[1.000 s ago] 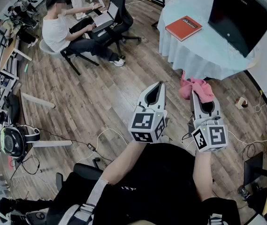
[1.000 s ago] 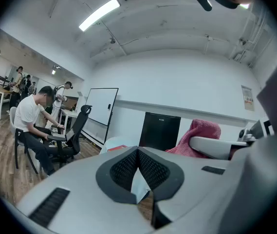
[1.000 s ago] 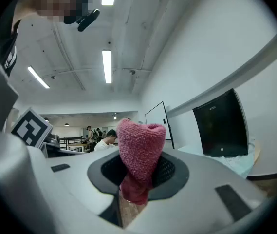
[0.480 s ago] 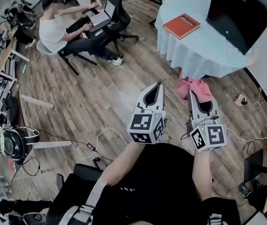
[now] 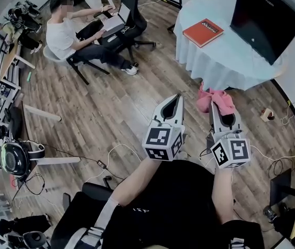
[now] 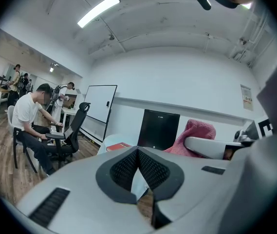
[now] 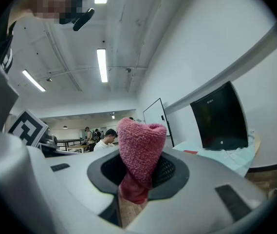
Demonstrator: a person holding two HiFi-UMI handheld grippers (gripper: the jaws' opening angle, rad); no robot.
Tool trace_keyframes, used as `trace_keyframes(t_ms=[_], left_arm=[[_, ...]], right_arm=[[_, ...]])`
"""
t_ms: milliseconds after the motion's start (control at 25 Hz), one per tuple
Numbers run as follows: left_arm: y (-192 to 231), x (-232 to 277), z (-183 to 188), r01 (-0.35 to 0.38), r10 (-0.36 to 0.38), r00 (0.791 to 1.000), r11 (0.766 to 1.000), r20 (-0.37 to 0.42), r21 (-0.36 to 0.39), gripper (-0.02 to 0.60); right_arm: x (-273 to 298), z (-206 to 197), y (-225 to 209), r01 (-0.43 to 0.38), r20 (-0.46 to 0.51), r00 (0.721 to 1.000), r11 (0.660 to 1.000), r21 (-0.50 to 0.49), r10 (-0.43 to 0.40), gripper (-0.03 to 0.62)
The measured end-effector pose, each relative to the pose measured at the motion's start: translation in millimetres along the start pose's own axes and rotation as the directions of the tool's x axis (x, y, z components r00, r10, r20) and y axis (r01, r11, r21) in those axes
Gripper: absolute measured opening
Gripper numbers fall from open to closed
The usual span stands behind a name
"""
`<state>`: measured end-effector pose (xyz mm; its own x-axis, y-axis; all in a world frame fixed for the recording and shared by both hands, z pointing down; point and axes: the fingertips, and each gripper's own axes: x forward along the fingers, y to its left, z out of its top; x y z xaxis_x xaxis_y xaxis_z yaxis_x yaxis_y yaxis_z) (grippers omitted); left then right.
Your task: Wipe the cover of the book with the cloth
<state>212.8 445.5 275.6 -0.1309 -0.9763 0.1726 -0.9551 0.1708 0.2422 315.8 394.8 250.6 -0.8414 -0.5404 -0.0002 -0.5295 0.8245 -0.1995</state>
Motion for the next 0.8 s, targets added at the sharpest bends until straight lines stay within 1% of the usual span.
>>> trace_keyframes(t_ms=[160,360,480,600,680,800], left_arm=[[12,0,-1,-0.01,0.01,1.0,1.0,-0.01,0.007,0.013],[30,6,-5,-0.032,0.032,0.999,0.999,-0.03,-0.009,0.012],[44,12,-8,-0.038,0.037,0.998,0.999,-0.048,-0.028,0.013],[61,21,-10,-0.05,0.047,0.997,0.997,-0.064,-0.053,0.013],[68,29,-9,-0.046,0.041,0.997,0.997,-0.071,-0.062,0.013],[83,38,-10,-0.04,0.032,0.996,0.996,-0.086,-0.082,0.013]], right_arm=[[12,-5,4,-0.006,-0.007,1.0,1.0,0.011,0.006,0.103],[29,-14,8,-0.018,-0.032,0.999,0.999,0.03,0.019,0.103],[43,-22,14,-0.021,-0.057,0.998,0.999,0.025,0.022,0.103],[56,-22,19,-0.018,-0.05,0.999,1.0,0.02,0.018,0.103],[66,-22,17,-0.006,-0.051,0.999,1.0,0.028,0.008,0.103],[87,-31,18,0.011,-0.084,0.996,0.999,0.035,-0.008,0.103]])
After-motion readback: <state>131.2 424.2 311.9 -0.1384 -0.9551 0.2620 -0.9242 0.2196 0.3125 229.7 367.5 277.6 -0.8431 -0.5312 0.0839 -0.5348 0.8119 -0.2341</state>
